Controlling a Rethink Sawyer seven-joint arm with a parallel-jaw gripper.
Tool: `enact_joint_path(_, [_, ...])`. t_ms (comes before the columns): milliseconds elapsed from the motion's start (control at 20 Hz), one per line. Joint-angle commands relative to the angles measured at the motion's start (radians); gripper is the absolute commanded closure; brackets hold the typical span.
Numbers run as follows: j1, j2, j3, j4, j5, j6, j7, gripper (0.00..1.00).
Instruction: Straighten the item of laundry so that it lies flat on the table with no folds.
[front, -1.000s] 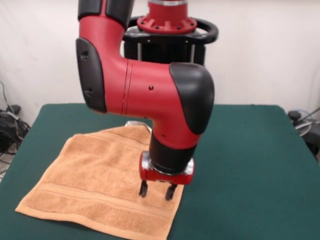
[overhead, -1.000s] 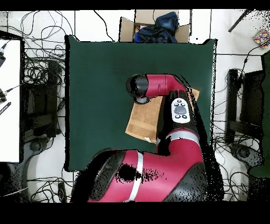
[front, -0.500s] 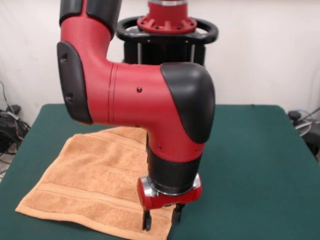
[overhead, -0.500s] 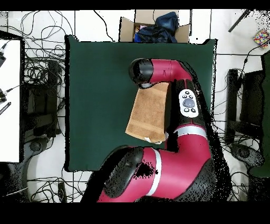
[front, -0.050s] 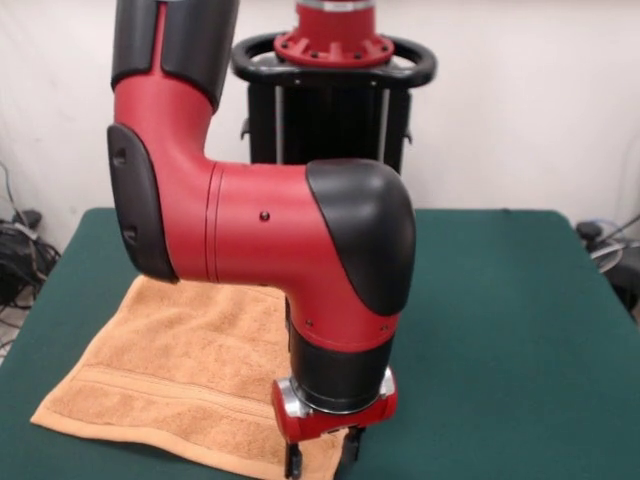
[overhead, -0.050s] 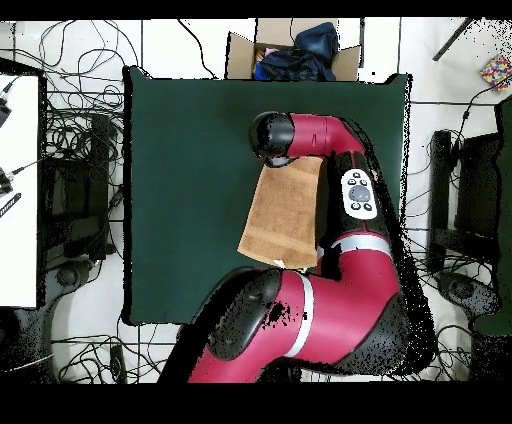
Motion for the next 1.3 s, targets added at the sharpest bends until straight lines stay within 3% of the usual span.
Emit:
enact_joint_path(50, [-0.012, 0.037, 0.074, 0.016, -0.051, 0.022, -0.164, 0.0])
enact_joint_path(750, [-0.007, 0.076, 0.056, -0.042, -0.056, 0.072, -0.16, 0.0])
enact_joint_path(1300, [-0.06, -0.007, 0.078, 0.103, -0.009, 0.126, -0.184, 0.0])
